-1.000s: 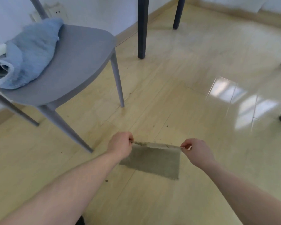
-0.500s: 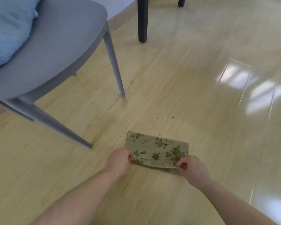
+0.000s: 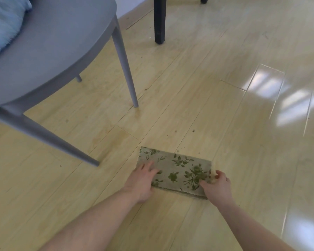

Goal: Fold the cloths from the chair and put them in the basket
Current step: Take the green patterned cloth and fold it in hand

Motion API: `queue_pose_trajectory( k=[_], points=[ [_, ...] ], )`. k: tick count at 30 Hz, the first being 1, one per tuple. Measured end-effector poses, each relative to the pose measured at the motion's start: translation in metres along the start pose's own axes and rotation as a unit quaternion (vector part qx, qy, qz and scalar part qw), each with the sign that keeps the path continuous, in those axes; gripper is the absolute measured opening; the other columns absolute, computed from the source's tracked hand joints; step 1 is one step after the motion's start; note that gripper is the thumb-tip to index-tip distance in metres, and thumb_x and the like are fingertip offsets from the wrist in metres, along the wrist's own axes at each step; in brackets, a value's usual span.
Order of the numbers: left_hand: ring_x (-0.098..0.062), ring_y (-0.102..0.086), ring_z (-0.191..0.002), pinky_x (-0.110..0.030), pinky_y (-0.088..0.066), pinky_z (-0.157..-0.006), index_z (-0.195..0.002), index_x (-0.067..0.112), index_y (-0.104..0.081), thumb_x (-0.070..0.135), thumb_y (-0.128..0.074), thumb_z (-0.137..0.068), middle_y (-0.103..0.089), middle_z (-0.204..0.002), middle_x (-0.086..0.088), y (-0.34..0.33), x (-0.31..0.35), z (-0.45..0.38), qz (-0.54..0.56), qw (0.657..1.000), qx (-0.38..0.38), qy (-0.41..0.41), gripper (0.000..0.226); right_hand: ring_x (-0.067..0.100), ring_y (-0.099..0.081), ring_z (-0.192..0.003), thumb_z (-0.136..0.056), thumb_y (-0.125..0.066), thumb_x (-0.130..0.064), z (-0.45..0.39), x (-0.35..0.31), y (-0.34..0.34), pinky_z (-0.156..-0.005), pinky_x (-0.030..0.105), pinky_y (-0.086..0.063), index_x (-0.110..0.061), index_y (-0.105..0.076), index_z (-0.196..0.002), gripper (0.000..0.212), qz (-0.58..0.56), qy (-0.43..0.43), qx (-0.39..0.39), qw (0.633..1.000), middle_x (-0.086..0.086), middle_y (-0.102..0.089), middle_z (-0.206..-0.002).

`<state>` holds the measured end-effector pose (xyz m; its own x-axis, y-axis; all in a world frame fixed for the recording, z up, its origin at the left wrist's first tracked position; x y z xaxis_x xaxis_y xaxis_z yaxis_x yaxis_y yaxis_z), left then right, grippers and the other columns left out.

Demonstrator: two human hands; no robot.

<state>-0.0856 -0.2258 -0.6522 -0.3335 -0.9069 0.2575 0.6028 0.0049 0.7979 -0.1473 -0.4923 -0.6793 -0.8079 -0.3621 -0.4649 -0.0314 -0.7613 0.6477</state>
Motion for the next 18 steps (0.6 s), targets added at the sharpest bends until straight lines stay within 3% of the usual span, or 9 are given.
queue_pose_trajectory(
  k=[4,10,15,18],
  points=[
    [-0.028,-0.005,-0.156,-0.047,-0.02,-0.126,-0.161,0.032,-0.017,0.019,-0.066,-0.091,0.002,-0.17,0.001,-0.015,0.007,-0.003,-0.008,0.999,-0.044,0.001,0.087,0.028,-0.064,-0.11,-0.082,-0.081,-0.035,0.0,-0.003,-0.007,-0.09,0.043,-0.059,-0.016,-0.031,-0.151,0.087,-0.12,-0.069,-0.034,0.99,0.009,-0.059,-0.132],
    [-0.026,-0.007,-0.155,-0.045,-0.018,-0.127,-0.161,0.034,-0.019,0.022,-0.066,-0.091,-0.003,-0.17,0.003,-0.019,0.012,0.001,-0.001,0.999,-0.048,-0.004,0.085,0.018,-0.066,-0.088,-0.088,-0.074,-0.019,0.009,-0.005,-0.004,-0.067,0.027,-0.053,-0.011,-0.064,-0.125,0.04,-0.187,-0.096,-0.072,0.975,-0.001,-0.068,-0.098],
    [-0.021,-0.018,-0.153,-0.038,-0.018,-0.126,-0.159,0.033,-0.029,0.02,-0.065,-0.091,-0.017,-0.168,0.005,-0.017,0.016,0.011,0.035,0.997,-0.054,-0.037,0.077,0.017,-0.063,-0.089,-0.087,-0.069,-0.01,0.014,-0.004,0.018,-0.067,0.032,-0.053,-0.011,-0.062,-0.127,0.041,-0.211,-0.071,-0.032,0.974,0.002,-0.067,-0.103],
    [-0.021,-0.024,-0.15,-0.038,-0.023,-0.125,-0.155,0.03,-0.037,0.021,-0.066,-0.091,-0.021,-0.165,0.005,-0.013,0.021,0.016,0.055,0.998,-0.003,-0.028,0.071,0.017,-0.066,-0.089,-0.086,-0.068,-0.005,0.02,-0.008,0.032,-0.06,0.03,-0.053,-0.015,-0.057,-0.129,0.046,-0.254,-0.042,0.0,0.966,0.003,-0.066,-0.111]
  ],
)
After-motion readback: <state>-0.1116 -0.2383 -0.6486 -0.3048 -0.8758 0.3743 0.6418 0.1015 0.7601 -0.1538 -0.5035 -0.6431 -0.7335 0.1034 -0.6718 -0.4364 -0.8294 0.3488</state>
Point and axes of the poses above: each hand's wrist, its own z-axis away from the middle knuckle, its own y-axis out of the back of the hand, x = y × z, the point moved 2 cm from there along -z, towards the middle knuckle
